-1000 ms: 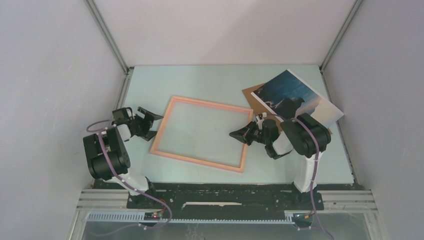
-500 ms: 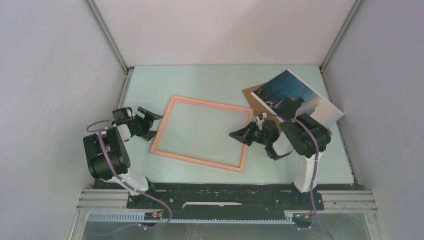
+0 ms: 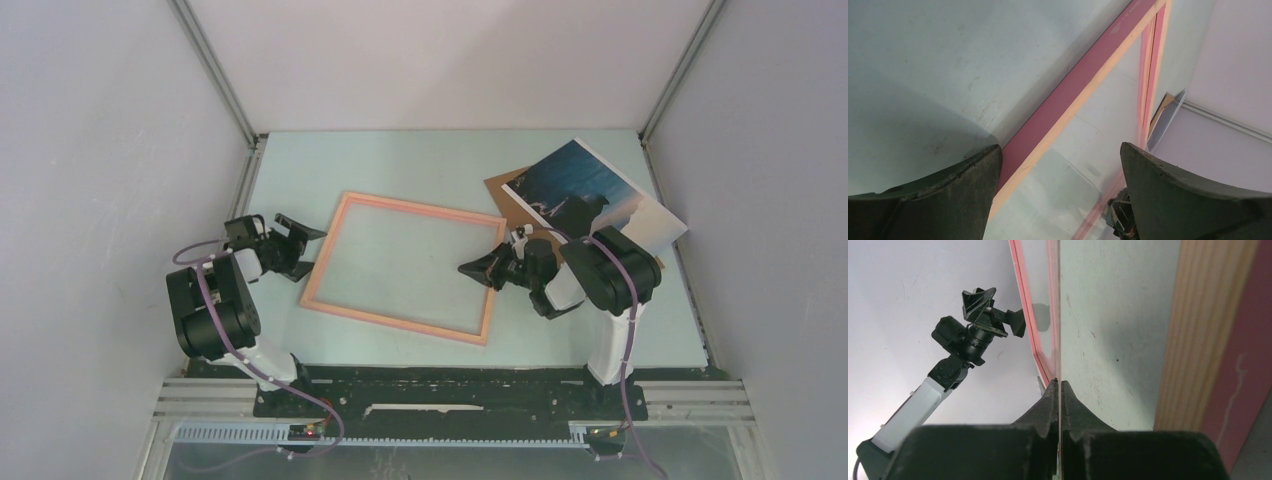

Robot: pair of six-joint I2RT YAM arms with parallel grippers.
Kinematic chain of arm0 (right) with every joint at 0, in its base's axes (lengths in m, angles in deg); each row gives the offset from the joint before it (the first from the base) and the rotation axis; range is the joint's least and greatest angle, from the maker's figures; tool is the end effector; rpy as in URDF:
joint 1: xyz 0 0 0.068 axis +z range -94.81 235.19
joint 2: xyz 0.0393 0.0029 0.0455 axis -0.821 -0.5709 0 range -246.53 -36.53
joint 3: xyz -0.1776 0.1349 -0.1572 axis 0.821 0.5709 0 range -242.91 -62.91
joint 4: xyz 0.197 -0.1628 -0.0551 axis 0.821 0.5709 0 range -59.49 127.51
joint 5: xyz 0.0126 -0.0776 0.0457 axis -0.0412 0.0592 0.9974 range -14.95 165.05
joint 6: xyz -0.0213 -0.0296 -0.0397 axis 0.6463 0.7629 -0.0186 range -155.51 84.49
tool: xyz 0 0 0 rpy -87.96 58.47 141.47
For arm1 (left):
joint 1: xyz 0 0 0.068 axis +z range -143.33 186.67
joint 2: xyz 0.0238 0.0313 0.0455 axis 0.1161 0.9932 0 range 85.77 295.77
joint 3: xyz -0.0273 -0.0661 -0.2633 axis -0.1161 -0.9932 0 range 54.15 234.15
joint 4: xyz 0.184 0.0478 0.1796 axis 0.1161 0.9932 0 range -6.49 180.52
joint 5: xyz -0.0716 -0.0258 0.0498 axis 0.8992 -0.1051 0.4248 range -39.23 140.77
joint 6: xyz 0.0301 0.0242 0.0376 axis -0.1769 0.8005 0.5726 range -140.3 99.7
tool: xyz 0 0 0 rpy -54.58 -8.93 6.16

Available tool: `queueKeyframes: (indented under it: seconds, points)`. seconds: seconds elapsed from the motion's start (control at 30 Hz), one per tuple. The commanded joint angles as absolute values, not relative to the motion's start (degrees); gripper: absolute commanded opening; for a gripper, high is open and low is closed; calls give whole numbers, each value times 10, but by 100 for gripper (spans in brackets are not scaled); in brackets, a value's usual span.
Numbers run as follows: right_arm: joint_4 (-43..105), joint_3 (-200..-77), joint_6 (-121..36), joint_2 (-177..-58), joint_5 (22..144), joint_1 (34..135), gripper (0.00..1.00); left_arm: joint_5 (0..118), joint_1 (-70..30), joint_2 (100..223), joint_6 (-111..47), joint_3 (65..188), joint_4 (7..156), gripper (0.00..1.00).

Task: Put the photo into the frame
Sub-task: Place the photo frame item in the photo frame.

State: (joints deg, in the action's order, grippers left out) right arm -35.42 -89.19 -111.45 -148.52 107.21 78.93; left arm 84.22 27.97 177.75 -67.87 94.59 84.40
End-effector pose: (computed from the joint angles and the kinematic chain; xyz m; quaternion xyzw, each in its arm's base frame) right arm 0.2624 0.1362 0.0833 0.2027 0.7759 0.5685 0.1833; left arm 0.2790 0.0876 0.1406 -0.4363 0.8002 -0.3354 0.2384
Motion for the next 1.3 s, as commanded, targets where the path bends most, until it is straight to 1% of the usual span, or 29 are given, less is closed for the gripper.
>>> queueKeyframes:
  seconds: [0.0,0.23,0.33,0.43,0.63,0.8,1.03,1.1,1.27]
  points:
    - [-354,-915,-1080,-1488,1086,796,0,864,279,1786,-683,927,850,97]
    - [-291,-933,-1043,-1465,1081,801,0,864,279,1786,-684,927,849,98]
    - [-256,-939,-1027,-1449,1079,800,4,865,279,1785,-684,927,849,97]
    - [-205,-943,-996,-1423,1074,798,15,865,279,1784,-685,926,849,97]
    - [-44,-963,-918,-1339,1032,798,36,867,279,1778,-688,924,844,97]
    - [84,-999,-877,-1290,998,805,47,866,279,1763,-687,922,846,98]
    - [213,-1050,-838,-1271,956,819,63,865,279,1744,-685,918,851,99]
    - [248,-1066,-824,-1266,941,824,70,867,280,1744,-686,918,851,99]
    - [350,-1114,-782,-1264,904,836,79,871,282,1742,-689,917,848,99]
